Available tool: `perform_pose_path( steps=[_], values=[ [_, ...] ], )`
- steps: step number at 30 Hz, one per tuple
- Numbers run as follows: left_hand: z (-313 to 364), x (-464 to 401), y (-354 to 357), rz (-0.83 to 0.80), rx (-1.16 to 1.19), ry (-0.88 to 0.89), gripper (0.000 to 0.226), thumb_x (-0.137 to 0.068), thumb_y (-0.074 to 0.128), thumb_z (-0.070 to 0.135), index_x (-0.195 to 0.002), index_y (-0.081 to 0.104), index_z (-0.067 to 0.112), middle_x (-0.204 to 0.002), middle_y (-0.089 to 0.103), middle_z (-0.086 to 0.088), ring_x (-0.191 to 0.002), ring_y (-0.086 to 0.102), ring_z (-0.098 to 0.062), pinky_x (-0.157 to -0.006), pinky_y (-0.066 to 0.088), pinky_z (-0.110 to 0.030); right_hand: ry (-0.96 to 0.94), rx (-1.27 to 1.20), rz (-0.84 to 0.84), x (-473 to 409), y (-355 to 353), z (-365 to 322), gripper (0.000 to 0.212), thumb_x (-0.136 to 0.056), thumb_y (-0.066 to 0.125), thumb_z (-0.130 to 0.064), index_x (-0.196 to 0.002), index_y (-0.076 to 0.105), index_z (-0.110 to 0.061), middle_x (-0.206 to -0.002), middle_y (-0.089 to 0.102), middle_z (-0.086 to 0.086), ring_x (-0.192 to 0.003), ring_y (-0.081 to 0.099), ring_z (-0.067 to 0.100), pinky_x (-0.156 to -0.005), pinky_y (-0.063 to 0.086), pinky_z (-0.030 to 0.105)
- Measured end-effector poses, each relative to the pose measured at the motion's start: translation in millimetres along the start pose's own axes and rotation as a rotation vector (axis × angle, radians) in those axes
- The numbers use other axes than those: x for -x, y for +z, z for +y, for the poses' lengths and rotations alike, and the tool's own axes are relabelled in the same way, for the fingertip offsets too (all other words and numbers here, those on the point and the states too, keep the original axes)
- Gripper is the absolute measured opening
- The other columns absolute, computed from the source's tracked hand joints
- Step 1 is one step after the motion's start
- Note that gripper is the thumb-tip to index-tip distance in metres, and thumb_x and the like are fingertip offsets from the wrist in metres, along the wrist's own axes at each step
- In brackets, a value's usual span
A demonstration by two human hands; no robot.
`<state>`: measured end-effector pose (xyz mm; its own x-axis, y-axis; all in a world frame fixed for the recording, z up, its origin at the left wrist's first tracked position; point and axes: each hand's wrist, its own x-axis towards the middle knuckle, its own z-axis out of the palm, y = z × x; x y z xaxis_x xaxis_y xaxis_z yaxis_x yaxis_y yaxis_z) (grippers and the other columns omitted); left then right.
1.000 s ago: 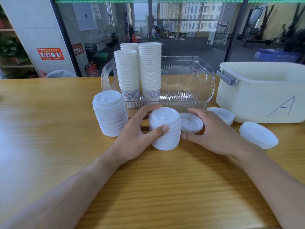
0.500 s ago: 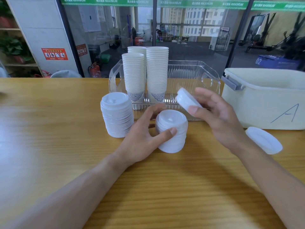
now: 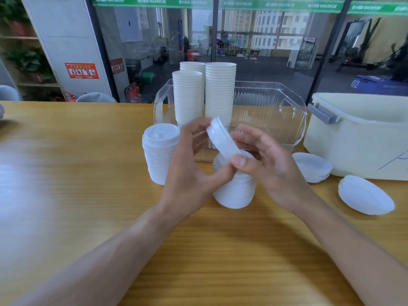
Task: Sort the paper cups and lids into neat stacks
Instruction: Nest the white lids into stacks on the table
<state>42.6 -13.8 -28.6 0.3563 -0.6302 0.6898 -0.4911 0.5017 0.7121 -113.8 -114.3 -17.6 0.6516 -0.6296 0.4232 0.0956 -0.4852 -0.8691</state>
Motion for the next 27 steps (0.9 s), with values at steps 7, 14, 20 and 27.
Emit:
perform_pose_path(
  steps=[7, 14, 20, 27],
  values=[
    [-4, -3, -9, -0.031, -0.173, 0.006, 0.076, -0.077, 0.082, 0.033, -0.144, 0.045, 0.034, -0.138, 0.053, 0.004, -0.131, 0.052, -0.014, -0.103, 0.043, -0.019, 0.075, 0.071, -0.065, 6, -14, 10, 0.087, -0.07, 0.082, -0.066, -0.145, 0.051, -0.037, -0.139, 0.062, -0.016, -0.133, 0.057, 0.007, -0.116, 0.042, 0.045],
    [-9, -1, -8, -0.124, -0.088, -0.091, 0.078, -0.075, 0.085, 0.034, -0.141, 0.048, 0.019, -0.131, 0.063, 0.009, -0.128, 0.058, -0.014, -0.105, 0.048, -0.03, 0.085, 0.186, -0.142, 10, -17, 11, 0.079, -0.07, 0.084, -0.056, -0.141, 0.05, -0.045, -0.139, 0.06, -0.024, -0.132, 0.055, 0.002, -0.114, 0.044, 0.042],
    [-10, -1, -11, -0.311, 0.081, -0.279, 0.06, -0.081, 0.072, 0.028, -0.138, 0.054, 0.017, -0.132, 0.067, 0.006, -0.129, 0.06, -0.012, -0.109, 0.048, -0.031, 0.081, 0.189, -0.171, 7, -30, 12, 0.083, -0.066, 0.087, -0.049, -0.141, 0.052, -0.043, -0.137, 0.063, -0.017, -0.132, 0.056, 0.006, -0.114, 0.045, 0.044],
    [-9, 5, -1, -0.387, -0.104, -0.275, 0.072, -0.079, 0.072, 0.064, -0.143, 0.048, 0.043, -0.141, 0.055, 0.019, -0.135, 0.05, -0.002, -0.114, 0.045, -0.034, 0.064, 0.228, -0.166, 11, -23, 11, 0.088, -0.068, 0.088, -0.052, -0.147, 0.049, -0.042, -0.139, 0.063, -0.018, -0.132, 0.057, 0.007, -0.113, 0.046, 0.044]
  ],
)
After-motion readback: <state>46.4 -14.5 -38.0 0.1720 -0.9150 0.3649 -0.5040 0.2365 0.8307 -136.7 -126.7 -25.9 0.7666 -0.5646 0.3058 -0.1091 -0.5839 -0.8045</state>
